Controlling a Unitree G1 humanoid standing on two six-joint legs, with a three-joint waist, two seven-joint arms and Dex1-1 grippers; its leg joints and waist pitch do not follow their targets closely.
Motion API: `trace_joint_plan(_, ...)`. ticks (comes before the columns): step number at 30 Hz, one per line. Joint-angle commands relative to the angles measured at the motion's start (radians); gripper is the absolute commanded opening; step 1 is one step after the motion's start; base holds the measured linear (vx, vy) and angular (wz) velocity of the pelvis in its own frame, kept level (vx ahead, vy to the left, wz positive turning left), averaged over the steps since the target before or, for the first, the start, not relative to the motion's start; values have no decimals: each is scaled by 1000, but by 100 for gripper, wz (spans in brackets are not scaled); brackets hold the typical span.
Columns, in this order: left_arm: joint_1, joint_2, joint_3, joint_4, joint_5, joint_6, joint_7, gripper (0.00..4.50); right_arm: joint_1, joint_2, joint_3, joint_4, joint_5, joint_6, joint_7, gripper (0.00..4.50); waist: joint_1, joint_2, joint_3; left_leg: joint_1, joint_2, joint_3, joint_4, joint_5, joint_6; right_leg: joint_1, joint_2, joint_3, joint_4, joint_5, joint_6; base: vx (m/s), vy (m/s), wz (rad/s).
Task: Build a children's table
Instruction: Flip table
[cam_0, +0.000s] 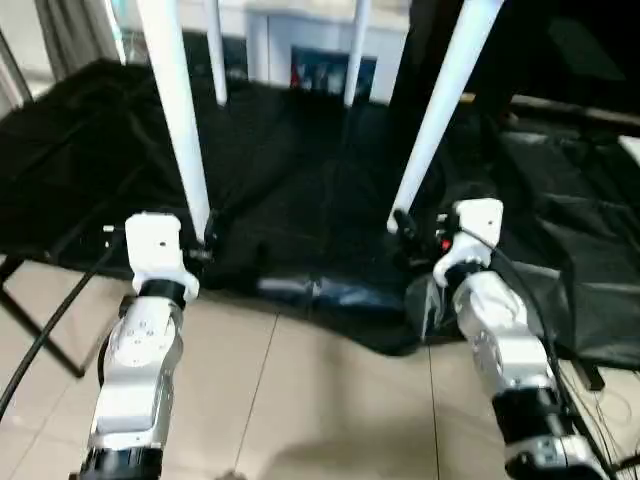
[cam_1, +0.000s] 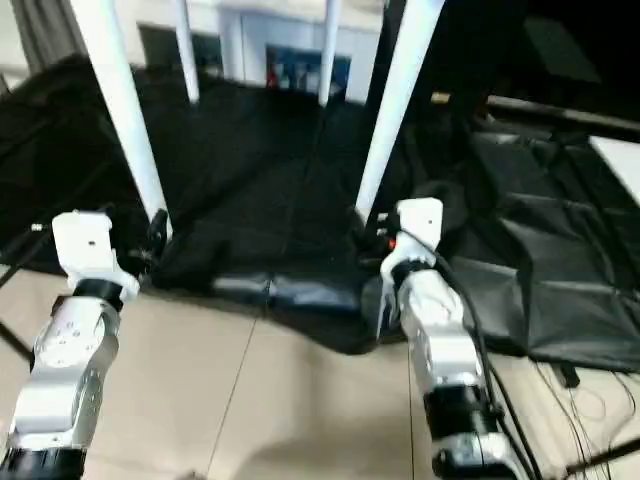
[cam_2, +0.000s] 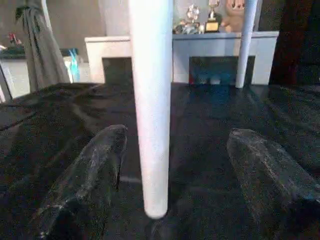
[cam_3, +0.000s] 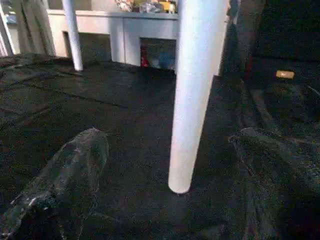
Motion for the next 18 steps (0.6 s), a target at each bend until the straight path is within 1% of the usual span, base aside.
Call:
trace_joint_plan(1,-19,1,-12,3,-1,0,-8,365,5,3,-17,-29,13,17,7,450,-6,10,-42,32,17,0,-78,-528,20,31,-53,24,-127,-546,-128,63,14,-4)
trace_joint_plan(2,-14,1,-14,3,-3,-2,-12,365,17,8,-24,-42,24,23,10,450,-2,15,-48,36,18,4,-85,-478,33,42,-55,29,-129,-499,-137,79,15,-5)
trace_joint_plan(3,-14,1,-14,3,-3,-2,-12,365,17,8,-24,-42,24,23,10,450,-2,17,-55,38,19,6,-92,-432,45,54,-51,28,-123,-428,-154,94,15,-1)
trace_joint_plan(4,-7,2,-15,1,-5,-2,-15,365,25,8,-25,-50,27,24,12,450,-2,22,-61,35,19,6,-94,-399,51,62,-48,28,-118,-371,-166,94,15,-1)
trace_joint_plan(5,0,4,-15,-1,-5,-2,-18,365,32,7,-22,-56,24,19,11,450,-1,23,-67,37,19,7,-95,-365,60,67,-45,28,-114,-307,-177,109,17,1)
trace_joint_plan(6,9,7,-16,-3,-6,-3,-22,365,41,2,-13,-61,11,14,10,450,-2,21,-76,37,16,6,-92,-291,85,75,-38,26,-99,-172,-197,130,14,1)
trace_joint_plan(7,14,9,-16,-4,-4,-3,-23,365,48,-2,-4,-69,2,7,14,450,-3,19,-81,25,5,8,-84,-213,110,89,-32,28,-85,-49,-209,130,14,1)
trace_joint_plan(8,16,10,-15,-5,-4,-3,-24,365,53,-4,0,-74,-6,3,12,450,0,18,-85,22,-6,10,-74,-154,135,98,-25,30,-75,46,-216,137,11,2)
trace_joint_plan(9,22,12,-13,-7,-6,-5,-27,365,65,-7,8,-87,-18,-3,8,450,2,14,-89,17,-16,10,-64,-102,161,110,-16,32,-65,136,-211,127,18,9)
trace_joint_plan(10,26,13,-13,-9,-7,-6,-28,365,74,-7,8,-96,-20,-8,6,450,11,-1,-84,-43,-42,-2,-44,-60,227,146,-25,19,-76,181,-184,127,18,9)
trace_joint_plan(11,34,13,-13,-15,-13,-13,-36,365,88,-1,-2,-111,-11,-19,1,450,8,28,-101,9,-29,-3,-41,-9,257,126,-22,26,-60,238,-155,152,19,28)
trace_joint_plan(12,50,6,-12,-23,-33,-41,-51,365,108,16,-30,-135,22,-25,-4,450,-2,24,-100,34,-7,-31,-37,88,286,97,3,11,-19,297,-147,161,-18,25)
trace_joint_plan(13,50,6,-12,-23,-33,-41,-51,365,108,16,-30,-135,22,-25,-4,450,-41,27,-110,125,50,-100,-3,404,437,-14,6,-11,51,319,-105,161,-18,25)
trace_joint_plan(14,54,6,-12,-26,-35,-44,-54,365,112,20,-37,-140,31,-25,-5,450,-76,27,-125,220,142,-198,26,825,601,-160,-59,6,97,102,-27,97,-50,-9)
trace_joint_plan(15,88,-1,-17,-37,-56,-53,-76,365,139,20,-40,-166,16,-60,-13,450,-72,14,-115,172,122,-207,64,1090,585,-184,-125,72,77,156,43,-30,-35,-34)
trace_joint_plan(16,114,-3,-21,-42,-66,-74,-92,365,155,21,-43,-181,15,-74,-14,450,-62,-16,-113,65,21,-152,102,1008,453,-118,-136,106,39,366,54,-30,-35,-34)
trace_joint_plan(17,124,-3,-22,-43,-69,-82,-96,365,160,22,-44,-186,14,-78,-15,450,-29,-58,-114,-91,-108,-75,106,601,301,44,-93,127,52,867,88,-101,15,-3)
trace_joint_plan(18,134,-4,-23,-44,-69,-91,-101,365,166,23,-44,-191,14,-79,-17,450,-10,-44,-90,-95,-89,-65,95,383,241,11,-112,136,32,1033,43,-56,10,30)
